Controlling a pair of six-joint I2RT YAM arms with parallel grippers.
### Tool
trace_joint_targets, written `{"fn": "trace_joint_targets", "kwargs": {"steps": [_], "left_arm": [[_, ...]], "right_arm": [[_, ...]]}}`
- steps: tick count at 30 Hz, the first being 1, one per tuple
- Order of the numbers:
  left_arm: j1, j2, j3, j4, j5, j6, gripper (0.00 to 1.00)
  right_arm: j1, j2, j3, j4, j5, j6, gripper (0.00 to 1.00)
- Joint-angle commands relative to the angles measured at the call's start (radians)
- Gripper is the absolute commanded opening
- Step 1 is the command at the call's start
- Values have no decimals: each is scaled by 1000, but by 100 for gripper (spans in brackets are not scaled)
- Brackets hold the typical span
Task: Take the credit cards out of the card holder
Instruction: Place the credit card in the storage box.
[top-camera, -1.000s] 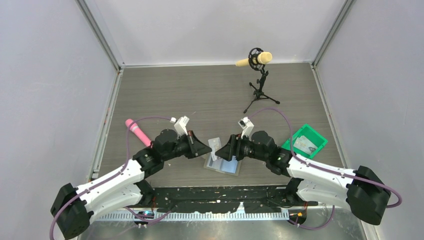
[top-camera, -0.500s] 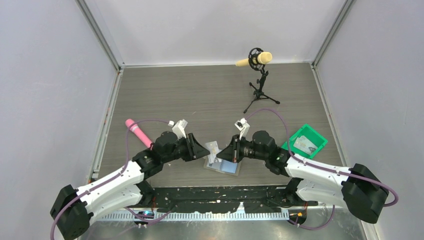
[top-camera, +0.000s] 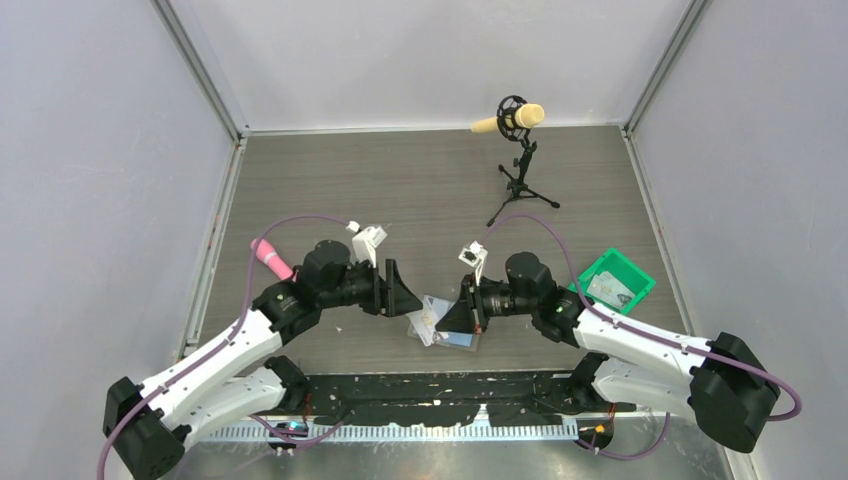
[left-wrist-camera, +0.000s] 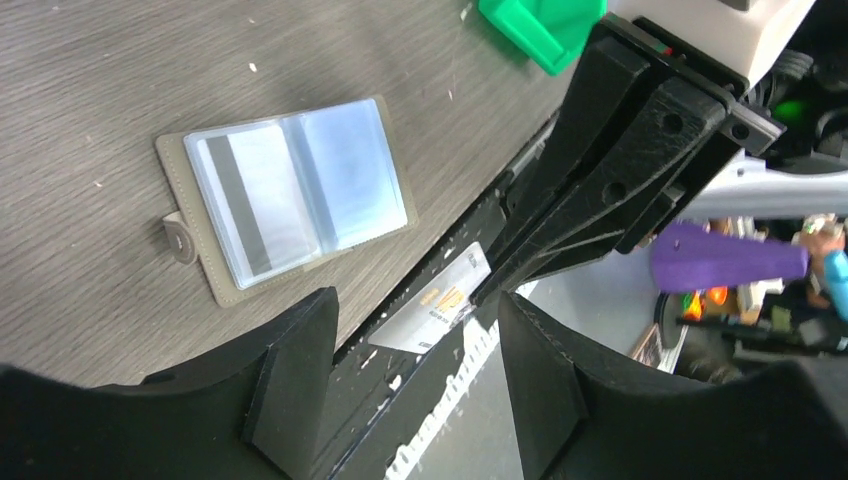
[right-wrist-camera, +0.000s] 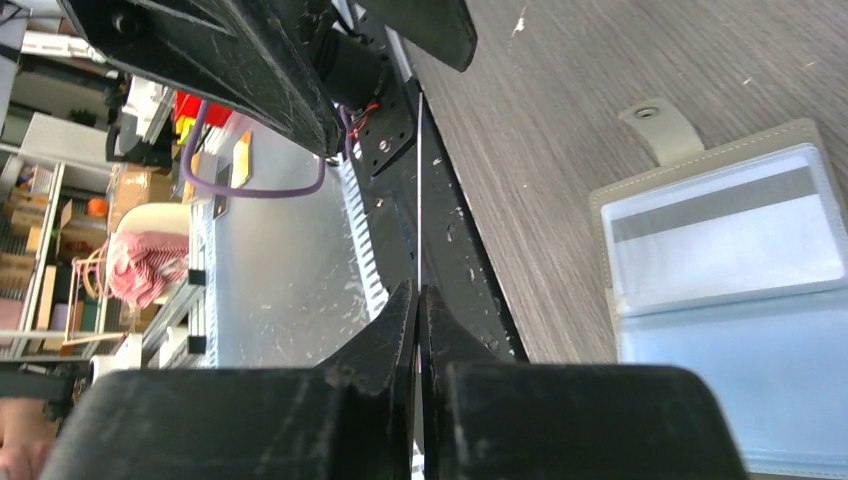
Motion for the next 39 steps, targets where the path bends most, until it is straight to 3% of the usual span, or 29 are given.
{"fn": "trace_joint_targets", "kwargs": {"steps": [1, 15, 16, 20, 22, 26, 30, 37, 39], "left_arm": [[9, 57, 114, -106, 171, 177, 61], [9, 209, 194, -96, 373, 237, 46], [9, 216, 193, -87, 386, 230, 41], [9, 227, 193, -59, 403, 209, 8], [11, 228, 193, -52, 397, 199, 0], [23, 234, 173, 1, 357, 149, 0], [41, 229, 140, 117, 321, 40, 0], [60, 200, 62, 346, 155, -170, 0], [61, 194, 42, 410, 110, -219, 0]], "right_arm": [[-1, -21, 41, 25, -96, -35, 5], [-1, -38, 26, 37, -122, -28, 5], [-2, -39, 26, 37, -121, -28, 5], [-1, -43, 25, 40, -107, -27, 9], [-3, -50, 27, 26, -79, -29, 21], [-42, -109, 7, 10, 10, 10, 49], [-127, -205, -49, 42, 94, 126, 65], [-205, -335, -108, 23, 247, 266, 71], [-207, -369, -132, 51, 285, 313, 59]]}}
